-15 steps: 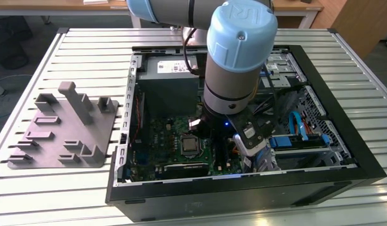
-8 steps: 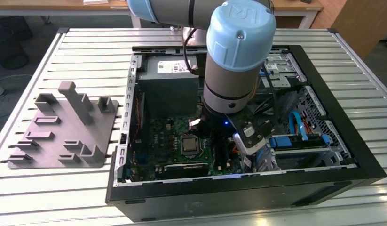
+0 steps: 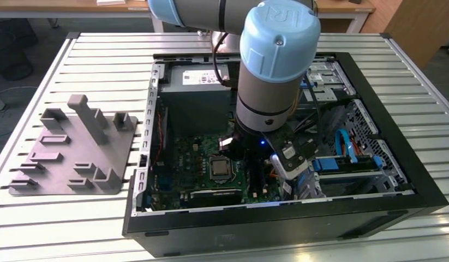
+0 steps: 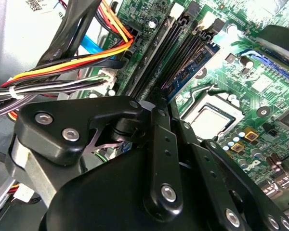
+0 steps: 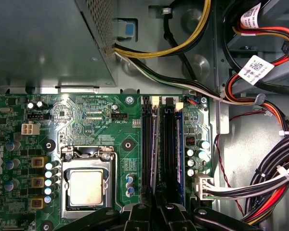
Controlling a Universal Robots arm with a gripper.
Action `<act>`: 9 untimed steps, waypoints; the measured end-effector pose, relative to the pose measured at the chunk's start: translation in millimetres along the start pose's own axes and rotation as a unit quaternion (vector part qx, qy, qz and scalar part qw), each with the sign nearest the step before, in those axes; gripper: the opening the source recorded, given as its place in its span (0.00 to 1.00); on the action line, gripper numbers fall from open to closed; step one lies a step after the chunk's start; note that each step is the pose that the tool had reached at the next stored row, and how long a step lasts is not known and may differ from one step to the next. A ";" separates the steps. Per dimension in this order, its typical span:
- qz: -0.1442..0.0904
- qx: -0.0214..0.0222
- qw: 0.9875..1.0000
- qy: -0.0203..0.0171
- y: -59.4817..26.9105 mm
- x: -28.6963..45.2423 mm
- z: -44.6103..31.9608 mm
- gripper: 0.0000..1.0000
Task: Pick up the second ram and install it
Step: 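Insert the second ram into the second slot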
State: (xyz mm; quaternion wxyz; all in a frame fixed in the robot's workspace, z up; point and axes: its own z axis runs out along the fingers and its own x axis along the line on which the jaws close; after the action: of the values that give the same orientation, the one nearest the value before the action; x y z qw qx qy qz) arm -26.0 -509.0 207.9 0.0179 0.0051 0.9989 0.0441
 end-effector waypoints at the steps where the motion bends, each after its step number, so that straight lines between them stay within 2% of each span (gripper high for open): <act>1: 0.000 0.000 1.000 0.000 0.0 0.0 0.0 0.14; 9: 0.000 0.001 1.000 0.000 0.6 -0.2 -3.7 0.14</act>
State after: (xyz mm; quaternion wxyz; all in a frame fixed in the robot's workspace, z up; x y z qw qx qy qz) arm -25.9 -508.8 211.7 0.0179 0.0050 0.9989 0.0426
